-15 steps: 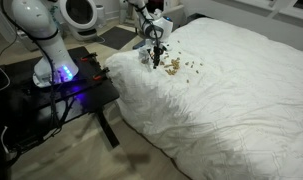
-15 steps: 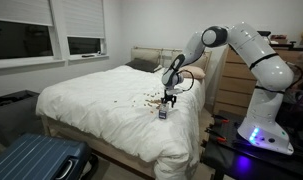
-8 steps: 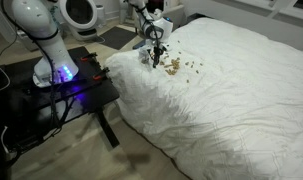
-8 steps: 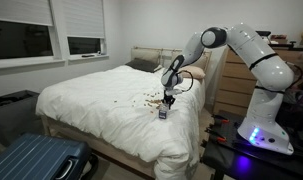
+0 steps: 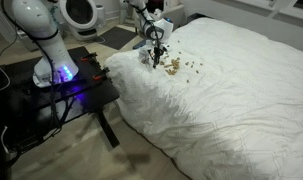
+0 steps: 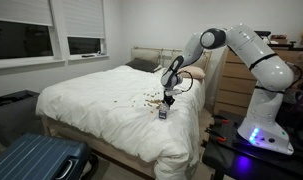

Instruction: Pick some objects from the bed and put them in the clear bottle

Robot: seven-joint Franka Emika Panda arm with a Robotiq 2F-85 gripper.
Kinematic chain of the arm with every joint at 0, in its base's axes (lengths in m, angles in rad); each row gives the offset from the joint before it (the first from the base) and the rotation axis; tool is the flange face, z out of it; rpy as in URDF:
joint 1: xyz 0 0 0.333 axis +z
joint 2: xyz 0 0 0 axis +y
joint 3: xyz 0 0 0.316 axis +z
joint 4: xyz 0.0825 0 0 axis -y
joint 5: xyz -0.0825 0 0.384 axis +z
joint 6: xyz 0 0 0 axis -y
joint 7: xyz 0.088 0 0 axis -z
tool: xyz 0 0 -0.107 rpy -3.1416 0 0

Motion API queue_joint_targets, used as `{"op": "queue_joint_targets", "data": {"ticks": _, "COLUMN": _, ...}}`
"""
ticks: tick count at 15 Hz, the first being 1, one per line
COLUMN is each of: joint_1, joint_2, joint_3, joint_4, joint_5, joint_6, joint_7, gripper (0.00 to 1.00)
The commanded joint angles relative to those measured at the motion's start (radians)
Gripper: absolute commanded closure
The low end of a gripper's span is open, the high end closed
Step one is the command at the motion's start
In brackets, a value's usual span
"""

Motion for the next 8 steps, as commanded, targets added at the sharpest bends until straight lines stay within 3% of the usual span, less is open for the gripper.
{"op": "queue_joint_targets", "data": {"ticks": 1, "joint_1": 0.016, "joint_2": 0.013, "joint_3": -0.021, "joint_4": 0.037, "joint_5": -0.013, "joint_6": -0.045, "joint_7": 0.032, "gripper": 1.0}}
{"op": "queue_joint_targets", "data": {"ticks": 8, "joint_1": 0.01, "joint_2": -0.045, "joint_3": -0.012, "joint_4": 0.014, "joint_5": -0.011, "joint_6": -0.072, "joint_7": 0.003, "gripper": 1.0}}
